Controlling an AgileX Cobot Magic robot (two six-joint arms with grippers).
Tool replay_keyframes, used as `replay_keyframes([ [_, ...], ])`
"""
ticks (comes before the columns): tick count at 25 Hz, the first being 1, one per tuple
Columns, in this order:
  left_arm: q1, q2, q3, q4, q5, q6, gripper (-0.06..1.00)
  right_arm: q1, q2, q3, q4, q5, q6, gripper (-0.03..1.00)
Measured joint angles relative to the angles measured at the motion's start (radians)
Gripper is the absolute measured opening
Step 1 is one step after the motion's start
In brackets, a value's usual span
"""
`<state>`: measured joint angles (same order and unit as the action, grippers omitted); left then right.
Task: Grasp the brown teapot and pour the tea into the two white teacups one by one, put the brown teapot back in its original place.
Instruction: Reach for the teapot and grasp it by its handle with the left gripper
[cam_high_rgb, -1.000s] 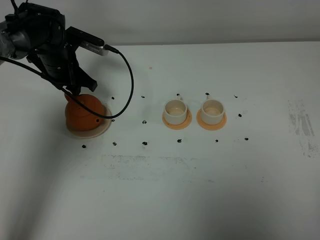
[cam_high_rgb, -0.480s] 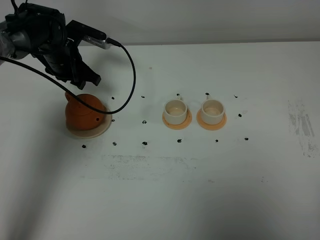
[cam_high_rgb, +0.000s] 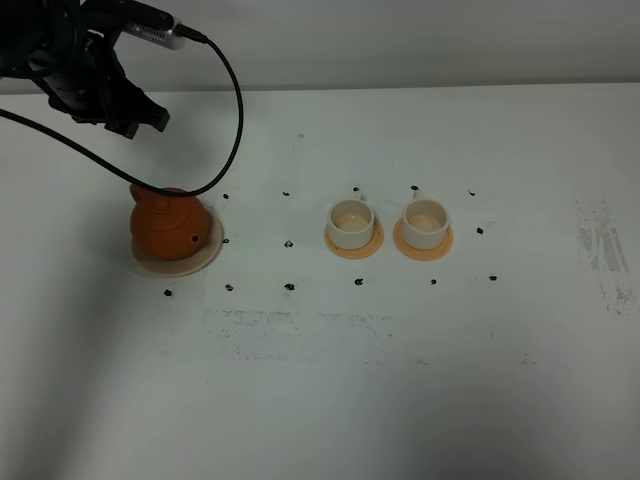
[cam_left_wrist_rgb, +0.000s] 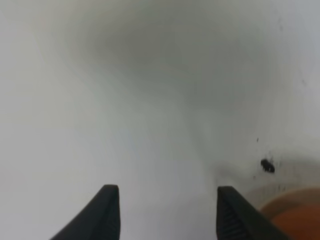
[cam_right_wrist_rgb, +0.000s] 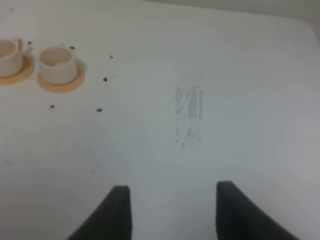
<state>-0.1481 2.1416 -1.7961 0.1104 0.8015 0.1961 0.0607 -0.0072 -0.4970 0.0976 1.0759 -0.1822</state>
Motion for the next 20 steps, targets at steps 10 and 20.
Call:
replay_keyframes([
  [10,0.109,-0.263,0.587,-0.11,-0.632,0.0,0.47,0.0,0.0,0.0,0.0,0.0,0.0,0.41],
  [20,0.104,-0.184,0.61,-0.292,-0.759,0.0,0.46,0.0,0.0,0.0,0.0,0.0,0.0,0.41],
])
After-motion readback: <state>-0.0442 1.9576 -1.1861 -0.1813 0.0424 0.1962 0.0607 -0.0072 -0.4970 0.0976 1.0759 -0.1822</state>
